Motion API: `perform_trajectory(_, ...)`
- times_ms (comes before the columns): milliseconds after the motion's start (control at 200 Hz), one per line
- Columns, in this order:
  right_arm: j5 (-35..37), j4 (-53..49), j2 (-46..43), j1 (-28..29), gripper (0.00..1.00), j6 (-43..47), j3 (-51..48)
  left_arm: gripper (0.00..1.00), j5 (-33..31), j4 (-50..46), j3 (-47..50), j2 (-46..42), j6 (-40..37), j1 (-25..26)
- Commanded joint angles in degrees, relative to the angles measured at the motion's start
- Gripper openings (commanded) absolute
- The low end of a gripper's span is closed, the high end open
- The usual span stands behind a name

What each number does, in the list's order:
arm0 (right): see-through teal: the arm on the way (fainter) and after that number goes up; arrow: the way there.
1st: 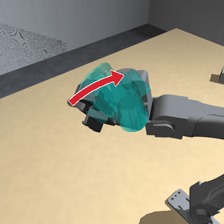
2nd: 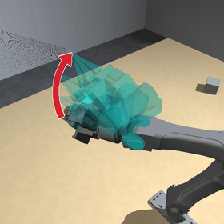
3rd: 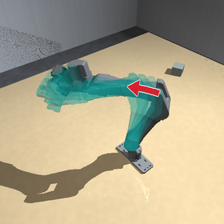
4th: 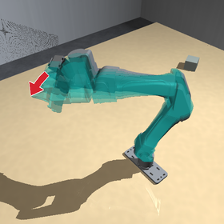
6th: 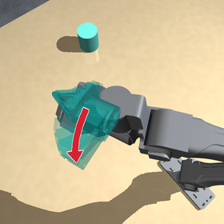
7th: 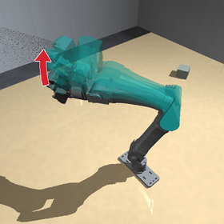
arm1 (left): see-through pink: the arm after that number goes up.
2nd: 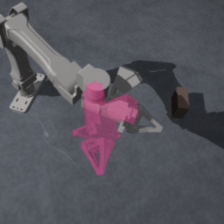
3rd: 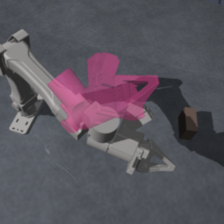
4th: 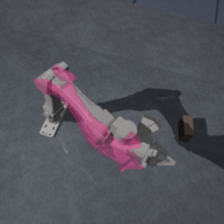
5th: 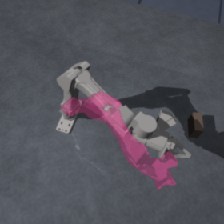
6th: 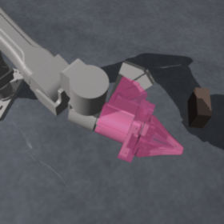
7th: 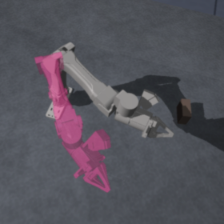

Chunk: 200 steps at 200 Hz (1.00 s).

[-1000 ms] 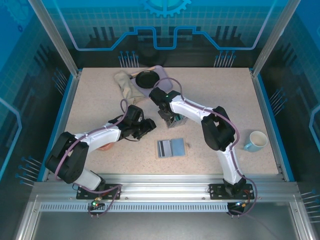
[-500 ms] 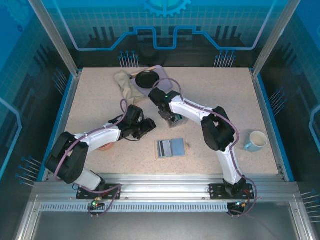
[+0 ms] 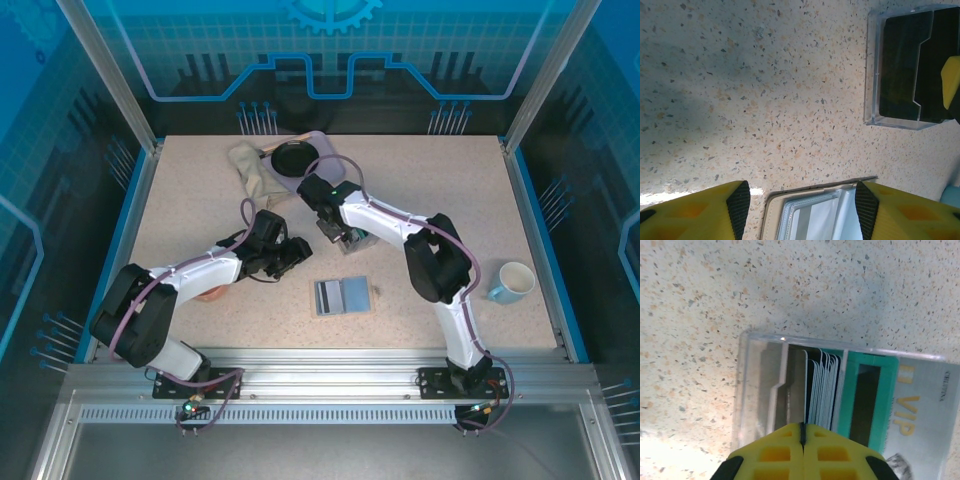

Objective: Put the credit cards into the card holder
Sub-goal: Pick up the credit card from the storage box, then insert the credit card into the card slot.

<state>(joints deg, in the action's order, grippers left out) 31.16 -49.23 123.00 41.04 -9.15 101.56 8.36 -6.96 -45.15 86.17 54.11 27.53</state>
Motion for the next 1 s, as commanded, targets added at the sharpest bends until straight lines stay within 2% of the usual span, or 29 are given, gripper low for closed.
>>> perform_trajectory(0, -1.12, -0.74, -2.80, -0.63, 0.01, -0.48, -1.19, 0.61, -0.27, 0.30, 0.44, -0.51, 0.83, -0.44)
perform_trajectory(240, -5.32, -0.51, -5.90, -1.76, 0.00, -2.05, -2.13, 0.61, 0.12, 0.26, 0.26, -0.63, 0.83, -0.46)
perform_trajectory(410, -11.23, -0.36, -9.72, -3.43, 0.00, -4.10, -3.17, 0.61, 1.66, 1.07, -0.41, -0.99, 0.13, -0.45)
perform_trajectory(500, -15.50, 1.08, -13.11, -4.61, 0.00, -5.35, -5.01, 0.62, 4.55, 2.25, -1.60, -0.68, -0.66, -0.46)
perform_trajectory(775, -39.43, 11.13, -27.40, -13.42, 0.00, -15.85, -18.02, 0.67, 13.81, 12.52, -2.56, -0.38, 3.07, -1.39)
perform_trajectory(995, -60.22, 26.45, -37.21, -21.50, 0.00, -28.73, -32.05, 0.67, 22.90, 26.60, -2.93, 1.53, 9.34, -1.98)
